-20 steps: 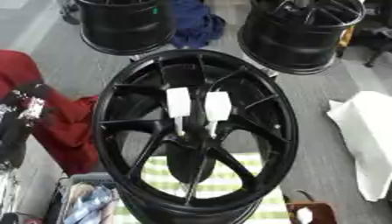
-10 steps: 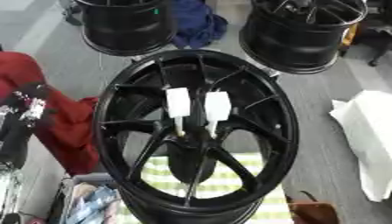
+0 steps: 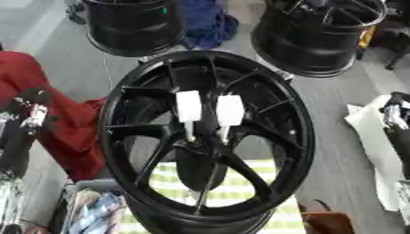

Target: Pull the pin out of the wheel hub.

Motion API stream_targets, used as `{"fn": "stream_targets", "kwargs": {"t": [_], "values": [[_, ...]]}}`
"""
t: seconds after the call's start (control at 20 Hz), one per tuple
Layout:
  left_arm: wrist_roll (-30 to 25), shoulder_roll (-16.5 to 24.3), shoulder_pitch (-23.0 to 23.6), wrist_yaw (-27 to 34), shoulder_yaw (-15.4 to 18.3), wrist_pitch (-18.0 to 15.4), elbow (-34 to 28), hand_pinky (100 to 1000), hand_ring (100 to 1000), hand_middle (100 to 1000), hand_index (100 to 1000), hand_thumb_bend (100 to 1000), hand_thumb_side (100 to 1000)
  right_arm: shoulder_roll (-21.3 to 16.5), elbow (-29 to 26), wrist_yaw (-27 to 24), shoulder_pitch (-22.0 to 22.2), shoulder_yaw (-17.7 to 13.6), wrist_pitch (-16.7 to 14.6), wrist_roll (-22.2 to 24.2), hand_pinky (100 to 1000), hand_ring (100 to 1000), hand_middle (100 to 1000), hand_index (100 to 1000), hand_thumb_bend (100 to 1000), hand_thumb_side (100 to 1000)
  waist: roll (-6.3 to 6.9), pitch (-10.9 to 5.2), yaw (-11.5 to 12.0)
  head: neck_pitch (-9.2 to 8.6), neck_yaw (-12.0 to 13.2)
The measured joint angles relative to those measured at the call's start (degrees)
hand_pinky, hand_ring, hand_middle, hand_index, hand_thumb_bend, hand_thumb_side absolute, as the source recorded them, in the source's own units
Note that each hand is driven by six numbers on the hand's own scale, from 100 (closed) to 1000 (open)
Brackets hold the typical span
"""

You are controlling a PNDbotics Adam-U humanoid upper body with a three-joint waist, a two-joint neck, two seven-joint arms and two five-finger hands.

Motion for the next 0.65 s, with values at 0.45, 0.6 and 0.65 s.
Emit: {"fn": "stream_targets", "kwargs": {"t": [0.45,0.6,0.65], "values": [[-0.2,0.0,0.0,0.0,0.0,0.0,0.0,713,318,727,818,294,537,0.2,0.2,-2.7,0.0,1.4,0.1,1.4,712,598,700,910,100,467,0.31,0.00,-0.3,0.00,0.3],[-0.2,-0.1,0.0,0.1,0.0,0.0,0.0,714,310,728,819,296,536,0.2,0.3,-2.9,0.0,1.5,0.2,1.6,713,599,701,910,100,469,0.32,0.00,-0.3,0.00,0.3],[-0.2,-0.1,0.0,0.1,0.0,0.0,0.0,714,310,728,819,296,536,0.2,0.3,-2.9,0.0,1.6,0.3,1.7,713,599,701,911,100,469,0.36,0.00,-0.3,0.00,0.3]]}}
